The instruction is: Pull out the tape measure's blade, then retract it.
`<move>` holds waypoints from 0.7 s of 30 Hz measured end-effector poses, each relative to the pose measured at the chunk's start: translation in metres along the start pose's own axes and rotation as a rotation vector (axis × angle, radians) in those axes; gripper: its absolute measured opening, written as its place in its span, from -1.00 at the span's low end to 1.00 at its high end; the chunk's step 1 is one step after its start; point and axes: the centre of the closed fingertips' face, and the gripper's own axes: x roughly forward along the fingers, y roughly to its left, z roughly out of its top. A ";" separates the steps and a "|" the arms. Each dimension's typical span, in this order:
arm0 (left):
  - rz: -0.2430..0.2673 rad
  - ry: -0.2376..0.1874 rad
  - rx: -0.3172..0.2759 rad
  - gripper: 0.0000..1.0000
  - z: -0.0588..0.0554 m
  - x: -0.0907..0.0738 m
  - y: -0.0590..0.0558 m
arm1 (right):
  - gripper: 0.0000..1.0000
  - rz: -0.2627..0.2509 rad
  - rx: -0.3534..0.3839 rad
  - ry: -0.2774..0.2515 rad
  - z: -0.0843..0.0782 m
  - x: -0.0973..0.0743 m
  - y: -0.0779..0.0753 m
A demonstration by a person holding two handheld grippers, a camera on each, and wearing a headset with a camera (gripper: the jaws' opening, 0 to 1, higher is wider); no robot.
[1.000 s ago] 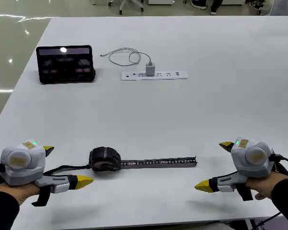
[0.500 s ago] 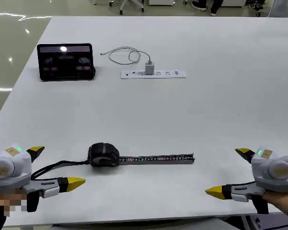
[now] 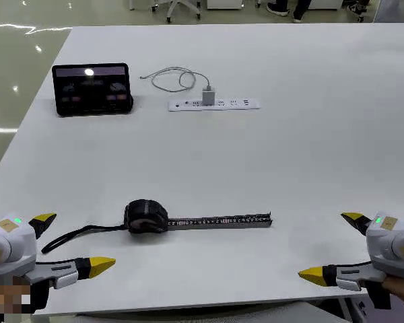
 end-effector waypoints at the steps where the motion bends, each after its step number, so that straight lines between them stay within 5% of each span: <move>1: 0.001 -0.001 -0.001 1.00 0.000 -0.001 0.000 | 1.00 -0.003 0.001 -0.002 0.000 -0.001 0.000; 21: -0.007 -0.014 0.012 1.00 0.011 0.009 0.002 | 1.00 -0.025 0.017 0.004 0.008 -0.002 0.003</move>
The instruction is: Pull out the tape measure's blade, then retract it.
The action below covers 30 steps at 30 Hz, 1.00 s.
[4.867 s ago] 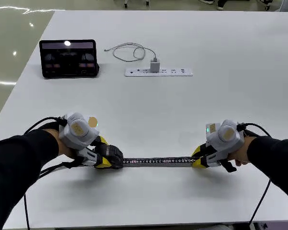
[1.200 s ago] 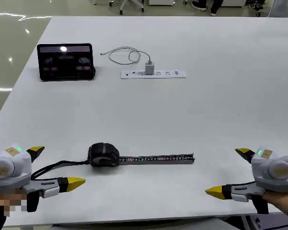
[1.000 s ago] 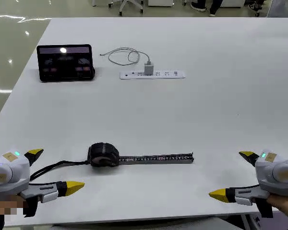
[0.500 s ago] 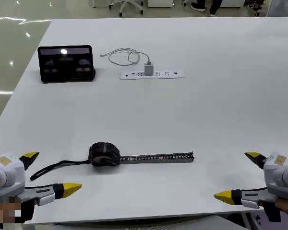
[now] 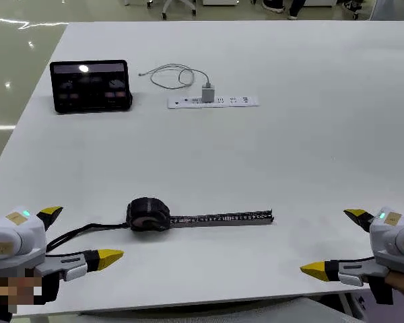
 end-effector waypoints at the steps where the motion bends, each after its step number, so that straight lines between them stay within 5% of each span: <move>1: 0.003 -0.001 0.001 1.00 0.000 0.000 0.002 | 1.00 -0.001 -0.001 -0.001 0.000 0.000 0.000; 4: 0.031 0.001 -0.039 1.00 -0.002 0.001 0.008 | 1.00 -0.003 -0.005 0.017 -0.001 0.002 0.001; 5: 0.032 0.025 -0.012 1.00 -0.006 0.002 0.007 | 1.00 -0.014 -0.004 0.029 0.000 0.003 0.000; 11: 0.028 0.018 -0.004 1.00 -0.004 0.011 0.002 | 1.00 -0.007 -0.022 0.017 0.011 0.004 -0.004; 17: 0.062 -0.014 -0.026 1.00 0.020 0.022 0.000 | 1.00 0.053 -0.108 0.027 0.009 0.014 -0.009; 23: 0.093 0.009 -0.024 1.00 0.038 0.042 -0.004 | 1.00 0.102 -0.150 0.046 0.010 0.022 -0.018; 27: 0.131 -0.036 -0.068 1.00 0.055 0.054 -0.006 | 1.00 0.139 -0.204 0.054 0.017 0.027 -0.025; 30: 0.137 -0.046 -0.081 1.00 0.056 0.063 -0.009 | 1.00 0.153 -0.226 0.060 0.020 0.034 -0.033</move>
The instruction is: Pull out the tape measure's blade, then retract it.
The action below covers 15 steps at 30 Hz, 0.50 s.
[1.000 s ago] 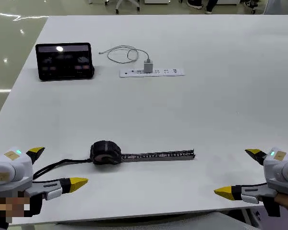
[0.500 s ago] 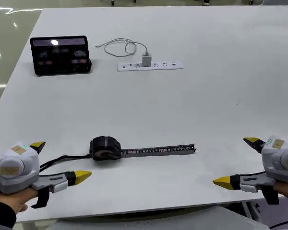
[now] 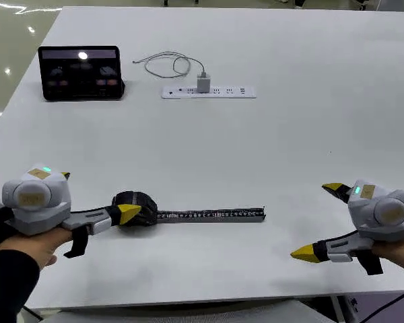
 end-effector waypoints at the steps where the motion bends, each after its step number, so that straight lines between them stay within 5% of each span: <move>1: -0.003 0.001 -0.003 1.00 -0.002 0.002 -0.002 | 1.00 0.001 -0.011 0.006 0.001 0.002 -0.001; 3: -0.004 0.040 -0.037 1.00 -0.013 0.007 -0.007 | 1.00 0.003 -0.025 0.013 0.008 0.003 -0.003; 10: 0.062 0.029 -0.089 1.00 -0.032 0.015 -0.012 | 0.99 0.069 -0.096 0.038 0.019 0.013 -0.004; 13: 0.076 0.030 -0.107 1.00 -0.033 0.019 -0.018 | 0.97 0.089 -0.119 0.057 0.022 0.016 -0.002; 15: 0.105 0.025 -0.061 1.00 -0.029 0.020 -0.014 | 0.97 0.107 -0.136 0.059 0.026 0.021 0.001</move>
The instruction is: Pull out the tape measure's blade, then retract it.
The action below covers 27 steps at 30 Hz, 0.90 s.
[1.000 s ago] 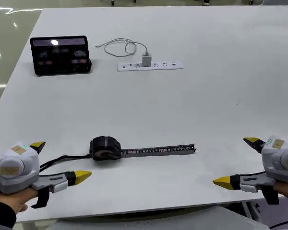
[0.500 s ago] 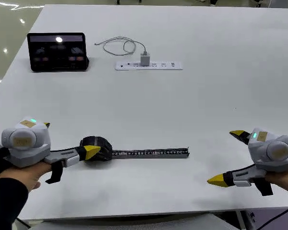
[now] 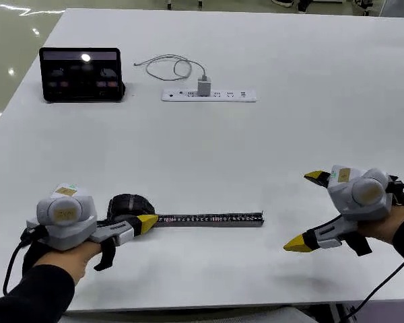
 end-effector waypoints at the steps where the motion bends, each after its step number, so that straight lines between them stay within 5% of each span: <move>1: 0.002 -0.004 -0.006 1.00 0.002 0.000 0.000 | 0.97 0.012 -0.009 0.007 0.000 0.002 0.001; 3: -0.003 -0.021 -0.048 1.00 0.004 0.002 -0.001 | 0.96 0.037 -0.036 0.028 0.001 0.006 0.003; 8: 0.006 -0.010 -0.004 1.00 -0.006 0.005 -0.003 | 0.91 0.066 -0.084 0.057 0.004 0.014 0.003; 13: 0.022 -0.050 -0.017 1.00 -0.004 0.014 0.002 | 0.81 0.119 -0.115 0.089 0.006 0.028 0.006; 15: 0.013 -0.016 -0.072 1.00 -0.015 0.019 0.001 | 0.74 0.145 -0.121 0.101 0.005 0.038 0.006; 18: 0.048 -0.044 -0.039 1.00 -0.009 0.017 0.003 | 0.68 0.183 -0.133 0.119 0.008 0.049 0.010; 21: 0.049 -0.068 -0.047 1.00 -0.005 0.018 0.000 | 0.54 0.197 -0.144 0.140 0.005 0.062 0.008; 27: 0.013 -0.036 -0.037 1.00 -0.020 0.026 -0.007 | 0.12 0.232 -0.208 0.189 -0.004 0.072 0.009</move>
